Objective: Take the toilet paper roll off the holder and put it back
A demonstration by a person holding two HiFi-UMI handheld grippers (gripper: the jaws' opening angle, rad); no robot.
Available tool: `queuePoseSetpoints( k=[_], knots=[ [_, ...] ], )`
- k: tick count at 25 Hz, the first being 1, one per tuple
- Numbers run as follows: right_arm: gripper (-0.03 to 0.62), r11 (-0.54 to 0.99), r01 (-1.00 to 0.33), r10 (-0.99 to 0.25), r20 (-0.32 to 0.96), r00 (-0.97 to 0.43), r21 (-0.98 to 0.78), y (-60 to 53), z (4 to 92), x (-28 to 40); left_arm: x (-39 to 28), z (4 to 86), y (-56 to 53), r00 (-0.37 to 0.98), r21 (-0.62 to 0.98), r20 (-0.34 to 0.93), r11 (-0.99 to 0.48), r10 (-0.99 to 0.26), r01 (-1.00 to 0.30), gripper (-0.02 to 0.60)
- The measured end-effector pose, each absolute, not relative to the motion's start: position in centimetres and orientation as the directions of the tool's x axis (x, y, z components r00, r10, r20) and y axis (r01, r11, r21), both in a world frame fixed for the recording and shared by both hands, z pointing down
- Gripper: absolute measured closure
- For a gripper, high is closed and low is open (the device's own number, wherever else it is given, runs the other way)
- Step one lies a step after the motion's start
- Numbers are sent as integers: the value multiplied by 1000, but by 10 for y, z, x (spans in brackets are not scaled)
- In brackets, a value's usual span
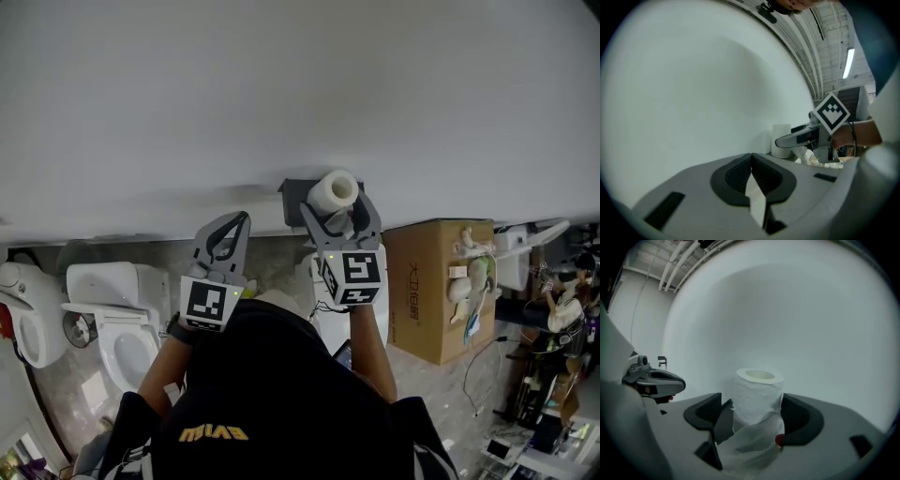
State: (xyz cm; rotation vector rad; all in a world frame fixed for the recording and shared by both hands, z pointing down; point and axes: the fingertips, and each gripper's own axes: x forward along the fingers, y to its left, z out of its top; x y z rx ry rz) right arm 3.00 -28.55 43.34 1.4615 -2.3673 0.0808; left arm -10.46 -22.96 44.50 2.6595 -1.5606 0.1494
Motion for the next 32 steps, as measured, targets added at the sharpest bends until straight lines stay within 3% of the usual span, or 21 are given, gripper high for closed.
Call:
queuePoseSetpoints(
  k=[7, 10, 32],
  knots=[
    [298, 437, -883, -868, 334, -366, 169, -286, 435, 33, -102, 465, -217, 529, 18, 137, -531, -838, -847, 571],
    [311, 436, -887, -869, 329, -370, 151, -288, 435, 33, -98, 471, -211, 538, 37, 144, -539, -830, -841, 569],
    [329, 453, -882, -869, 286, -404, 132, -287, 435, 35, -75, 455, -245, 548, 23, 74, -548, -833, -836, 571]
  ],
)
